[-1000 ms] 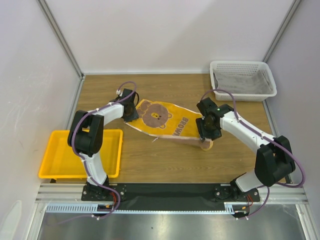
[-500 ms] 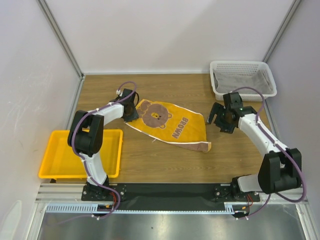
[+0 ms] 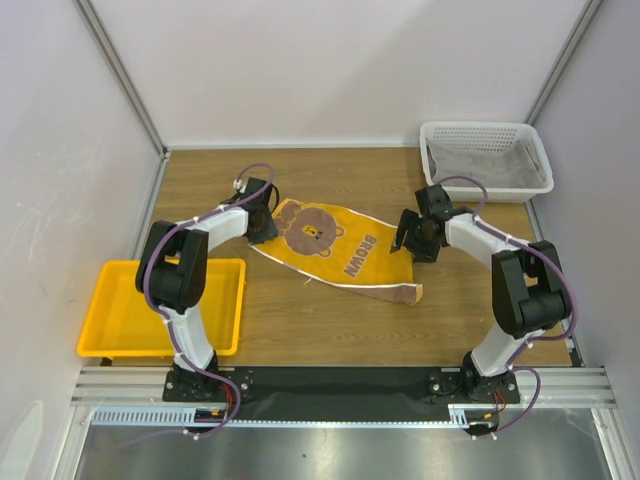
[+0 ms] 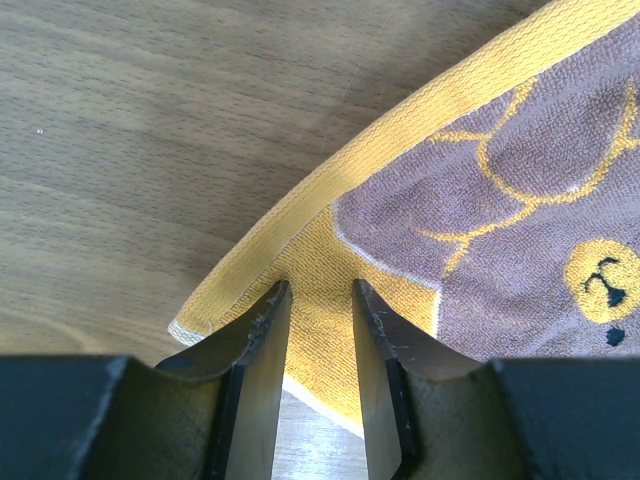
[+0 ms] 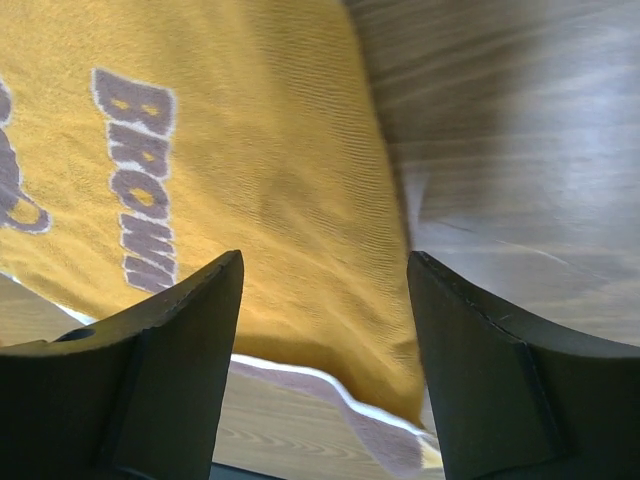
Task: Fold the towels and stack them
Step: Flatten out the crumpled towel
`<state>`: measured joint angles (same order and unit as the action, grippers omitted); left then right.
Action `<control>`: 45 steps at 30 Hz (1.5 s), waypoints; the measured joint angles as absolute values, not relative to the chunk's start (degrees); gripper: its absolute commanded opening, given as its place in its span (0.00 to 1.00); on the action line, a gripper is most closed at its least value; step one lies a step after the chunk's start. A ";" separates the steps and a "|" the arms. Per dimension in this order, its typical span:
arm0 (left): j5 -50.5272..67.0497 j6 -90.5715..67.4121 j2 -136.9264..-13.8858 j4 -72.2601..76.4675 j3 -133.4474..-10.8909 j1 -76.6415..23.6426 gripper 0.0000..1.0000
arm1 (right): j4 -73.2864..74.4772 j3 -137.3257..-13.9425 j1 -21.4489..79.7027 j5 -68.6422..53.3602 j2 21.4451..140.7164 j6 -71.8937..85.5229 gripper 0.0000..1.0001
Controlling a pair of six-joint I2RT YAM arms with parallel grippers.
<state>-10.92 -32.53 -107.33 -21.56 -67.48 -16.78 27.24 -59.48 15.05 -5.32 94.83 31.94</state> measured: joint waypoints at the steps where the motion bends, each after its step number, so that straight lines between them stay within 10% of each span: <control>1: -10.92 -32.51 -107.33 -21.56 -67.48 -16.78 0.38 | 27.33 -60.23 15.53 -5.17 95.59 31.92 0.72; 17: -14.44 -33.65 -95.04 -28.93 -67.16 -16.43 0.74 | 38.06 -61.82 16.29 0.38 74.37 37.69 0.76; 35: -9.67 -34.02 -100.01 -25.52 -61.30 -9.43 0.55 | 44.64 -52.29 16.27 1.83 65.21 47.09 0.75; 45: -8.82 -34.04 -101.25 -23.24 -60.53 -9.21 0.21 | 46.06 -51.83 16.01 2.15 64.25 49.08 0.75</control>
<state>-8.82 -34.04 -101.25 -23.24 -60.53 -9.21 46.06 -51.83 16.01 2.15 64.25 49.08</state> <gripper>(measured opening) 0.295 0.751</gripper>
